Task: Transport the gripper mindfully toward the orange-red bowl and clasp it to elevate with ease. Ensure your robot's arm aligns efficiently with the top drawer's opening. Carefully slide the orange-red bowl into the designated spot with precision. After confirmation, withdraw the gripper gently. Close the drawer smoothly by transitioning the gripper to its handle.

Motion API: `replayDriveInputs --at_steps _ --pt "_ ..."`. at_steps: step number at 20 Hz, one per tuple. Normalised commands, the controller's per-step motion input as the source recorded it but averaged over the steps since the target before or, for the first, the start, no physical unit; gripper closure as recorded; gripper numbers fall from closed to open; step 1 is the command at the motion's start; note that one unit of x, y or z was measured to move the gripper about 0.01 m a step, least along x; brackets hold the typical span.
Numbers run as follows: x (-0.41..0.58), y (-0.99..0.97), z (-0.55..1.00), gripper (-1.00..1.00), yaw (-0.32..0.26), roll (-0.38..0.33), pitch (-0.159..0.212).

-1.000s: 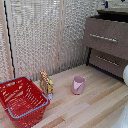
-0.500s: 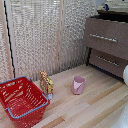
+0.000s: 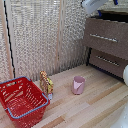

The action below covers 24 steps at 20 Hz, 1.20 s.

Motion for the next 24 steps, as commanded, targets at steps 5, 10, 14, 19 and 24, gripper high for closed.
replayDriveInputs --at_steps 5,10,14,19,24 --pt "-0.023 0.33 -0.25 -1.00 0.069 -0.372 0.157" --pt "-0.131 0.07 -0.19 -1.00 0.175 -0.325 0.196" --pt "-0.055 0.00 -0.36 -1.00 0.259 -0.246 0.188" --pt "0.029 0.00 -0.53 -1.00 0.276 -0.194 0.162" --pt "0.047 -0.05 -0.41 -1.00 0.274 -0.098 0.171"
